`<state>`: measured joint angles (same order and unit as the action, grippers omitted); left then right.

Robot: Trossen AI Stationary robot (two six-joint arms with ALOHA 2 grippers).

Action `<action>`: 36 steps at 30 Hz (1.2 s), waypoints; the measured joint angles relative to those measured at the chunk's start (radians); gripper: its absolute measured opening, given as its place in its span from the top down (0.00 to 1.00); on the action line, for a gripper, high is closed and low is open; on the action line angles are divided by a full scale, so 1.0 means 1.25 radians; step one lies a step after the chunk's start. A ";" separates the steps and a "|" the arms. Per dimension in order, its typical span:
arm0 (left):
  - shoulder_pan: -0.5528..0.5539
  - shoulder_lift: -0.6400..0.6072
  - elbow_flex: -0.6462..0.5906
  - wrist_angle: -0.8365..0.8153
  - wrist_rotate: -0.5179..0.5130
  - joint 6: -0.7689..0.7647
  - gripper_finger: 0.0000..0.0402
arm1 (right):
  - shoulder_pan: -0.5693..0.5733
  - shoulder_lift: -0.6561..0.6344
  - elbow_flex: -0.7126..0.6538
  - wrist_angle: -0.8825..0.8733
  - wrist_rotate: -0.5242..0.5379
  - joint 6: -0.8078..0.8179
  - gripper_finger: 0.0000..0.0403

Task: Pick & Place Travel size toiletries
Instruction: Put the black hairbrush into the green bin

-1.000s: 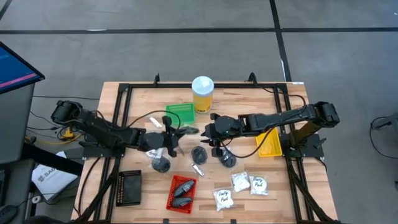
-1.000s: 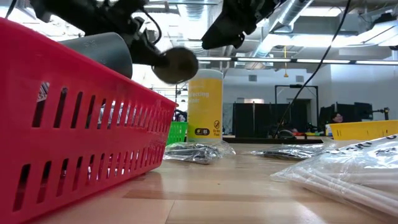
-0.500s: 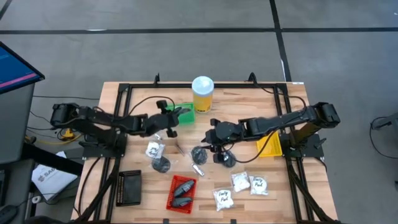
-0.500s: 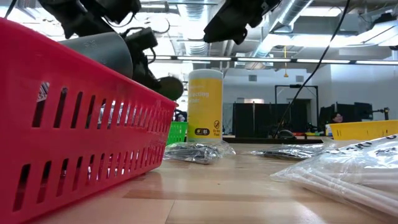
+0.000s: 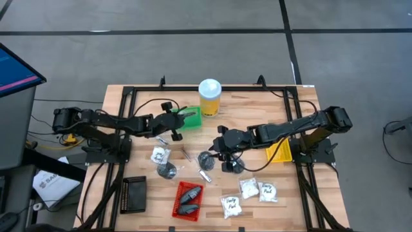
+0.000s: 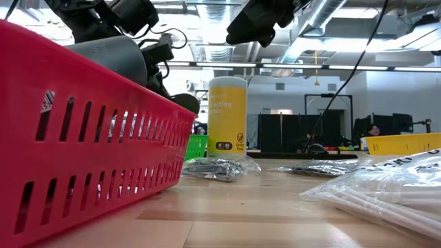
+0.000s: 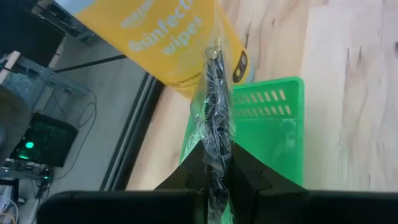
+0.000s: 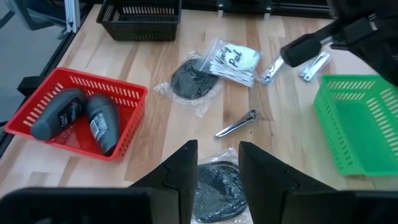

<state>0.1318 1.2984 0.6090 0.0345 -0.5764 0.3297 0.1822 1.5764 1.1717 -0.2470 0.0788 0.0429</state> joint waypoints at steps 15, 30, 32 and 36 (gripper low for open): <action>0.002 0.036 -0.002 -0.006 0.007 -0.023 0.93 | 0.000 0.000 0.000 0.000 0.000 0.002 0.73; 0.011 0.083 -0.001 0.006 -0.008 -0.036 0.82 | -0.001 0.000 0.000 -0.004 0.000 -0.013 0.73; 0.011 0.083 -0.001 0.008 -0.008 -0.040 0.79 | -0.001 0.000 0.000 -0.005 0.000 -0.013 0.73; 0.011 0.083 -0.001 0.012 -0.008 -0.047 0.70 | -0.001 0.000 0.000 -0.006 0.000 -0.013 0.73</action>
<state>0.1455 1.4025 0.6075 0.0497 -0.5865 0.2715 0.1810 1.5761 1.1713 -0.2546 0.0792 0.0269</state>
